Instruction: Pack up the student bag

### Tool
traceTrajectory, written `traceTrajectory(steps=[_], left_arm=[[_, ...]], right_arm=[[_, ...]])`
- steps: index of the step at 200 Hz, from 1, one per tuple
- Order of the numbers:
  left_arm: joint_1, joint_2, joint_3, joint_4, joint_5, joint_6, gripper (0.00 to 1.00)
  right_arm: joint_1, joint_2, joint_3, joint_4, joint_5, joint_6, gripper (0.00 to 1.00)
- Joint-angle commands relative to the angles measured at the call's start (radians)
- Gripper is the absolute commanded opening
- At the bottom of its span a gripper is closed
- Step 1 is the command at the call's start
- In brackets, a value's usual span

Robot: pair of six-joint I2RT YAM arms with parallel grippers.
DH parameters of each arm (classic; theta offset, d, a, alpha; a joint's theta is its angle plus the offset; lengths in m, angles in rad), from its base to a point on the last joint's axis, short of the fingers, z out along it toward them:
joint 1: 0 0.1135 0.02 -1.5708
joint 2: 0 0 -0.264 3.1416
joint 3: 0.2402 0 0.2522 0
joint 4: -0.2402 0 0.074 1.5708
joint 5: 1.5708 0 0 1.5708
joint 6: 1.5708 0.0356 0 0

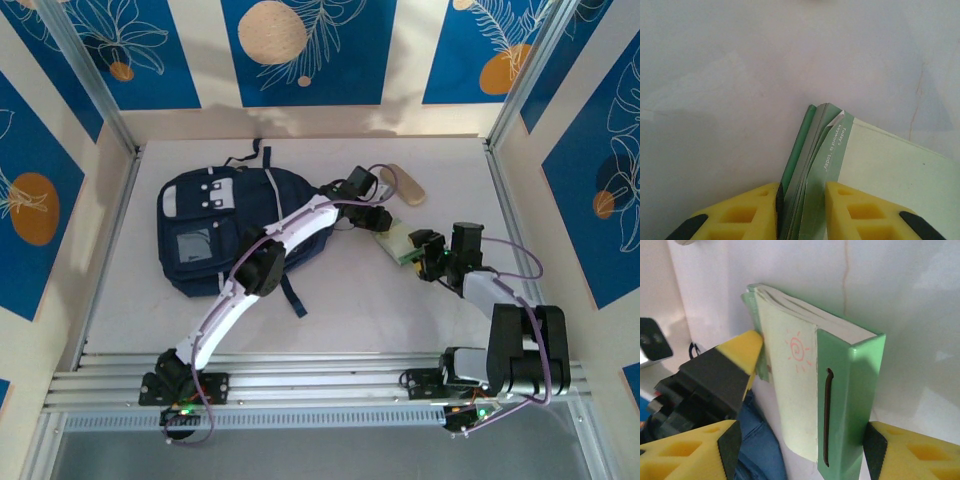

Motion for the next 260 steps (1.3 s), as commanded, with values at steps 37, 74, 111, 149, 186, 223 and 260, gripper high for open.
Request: traceTrajectory(steps=[37,74,111,149,186,223,260], left_arm=[[-0.045,0.012,-0.043,-0.119,0.179,-0.033,0.25],[-0.036,0.007,-0.045,-0.106,0.238,-0.066,0.25],[-0.031,-0.009,-0.048,-0.093,0.269,-0.087,0.24],[-0.027,-0.019,-0.062,-0.089,0.29,-0.093,0.24],[-0.022,-0.038,-0.112,-0.043,0.312,-0.119,0.23],[-0.012,-0.054,-0.122,-0.06,0.285,-0.107,0.24],[0.011,-0.109,-0.187,-0.034,0.236,-0.119,0.42]], right_arm=[[0.029,-0.029,0.045,0.204,-0.054,0.048,0.66],[0.034,-0.126,0.056,0.15,-0.042,0.036,0.66],[0.038,-0.135,0.063,0.115,-0.023,0.013,0.66],[0.041,-0.039,0.038,0.185,-0.041,0.03,0.66],[0.05,0.045,0.038,0.235,-0.054,0.034,0.66],[0.05,0.022,0.048,0.186,-0.045,0.012,0.65],[0.051,-0.067,0.071,0.021,-0.009,-0.053,0.61]])
